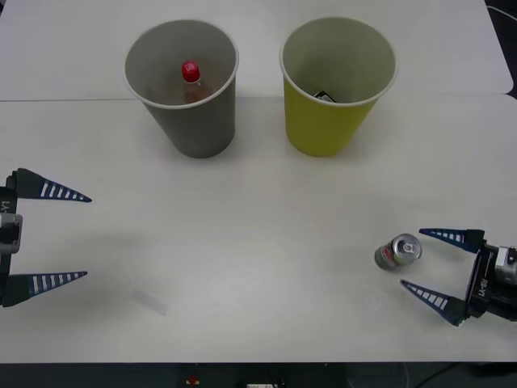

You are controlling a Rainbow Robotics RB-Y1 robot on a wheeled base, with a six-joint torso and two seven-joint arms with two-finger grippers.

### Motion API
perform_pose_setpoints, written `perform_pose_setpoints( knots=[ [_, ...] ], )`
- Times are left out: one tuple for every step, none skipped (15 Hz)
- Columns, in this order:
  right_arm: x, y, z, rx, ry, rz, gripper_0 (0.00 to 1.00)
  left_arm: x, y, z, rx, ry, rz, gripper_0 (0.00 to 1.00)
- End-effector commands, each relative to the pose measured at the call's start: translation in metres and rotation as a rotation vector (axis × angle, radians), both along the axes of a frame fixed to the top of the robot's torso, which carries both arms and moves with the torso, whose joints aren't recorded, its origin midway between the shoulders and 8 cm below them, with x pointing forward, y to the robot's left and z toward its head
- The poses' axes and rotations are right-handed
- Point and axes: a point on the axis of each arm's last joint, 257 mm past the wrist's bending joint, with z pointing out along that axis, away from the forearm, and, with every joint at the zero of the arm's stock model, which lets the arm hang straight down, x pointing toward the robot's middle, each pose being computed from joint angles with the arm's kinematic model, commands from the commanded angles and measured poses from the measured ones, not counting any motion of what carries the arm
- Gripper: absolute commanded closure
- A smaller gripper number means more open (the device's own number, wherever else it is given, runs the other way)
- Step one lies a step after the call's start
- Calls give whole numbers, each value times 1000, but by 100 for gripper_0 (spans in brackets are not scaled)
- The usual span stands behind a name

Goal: Put the can into the green bin and the plastic bottle into the gray bin

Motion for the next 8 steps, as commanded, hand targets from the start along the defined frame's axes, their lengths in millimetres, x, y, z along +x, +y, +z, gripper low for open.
perform_pose_setpoints(
  knots=[
    [8, 12, -9, 8, 7, -16, 0, 0, 0, 0, 0, 0, 0, 0],
    [10, 15, -11, 12, 10, -25, 0, 0, 0, 0, 0, 0, 0, 0],
    [13, 18, -12, 13, 9, -33, 0, 0, 0, 0, 0, 0, 0, 0],
    [16, 21, -14, 16, 8, -39, 0, 0, 0, 0, 0, 0, 0, 0],
    [17, 24, -14, 18, 7, -39, 0, 0, 0, 0, 0, 0, 0, 0],
    [21, 29, -14, 22, 2, -42, 0, 0, 0, 0, 0, 0, 0, 0],
    [23, 33, -15, 26, -1, -43, 0, 0, 0, 0, 0, 0, 0, 0],
    [24, 36, -16, 29, -1, -43, 0, 0, 0, 0, 0, 0, 0, 0]
  ],
)
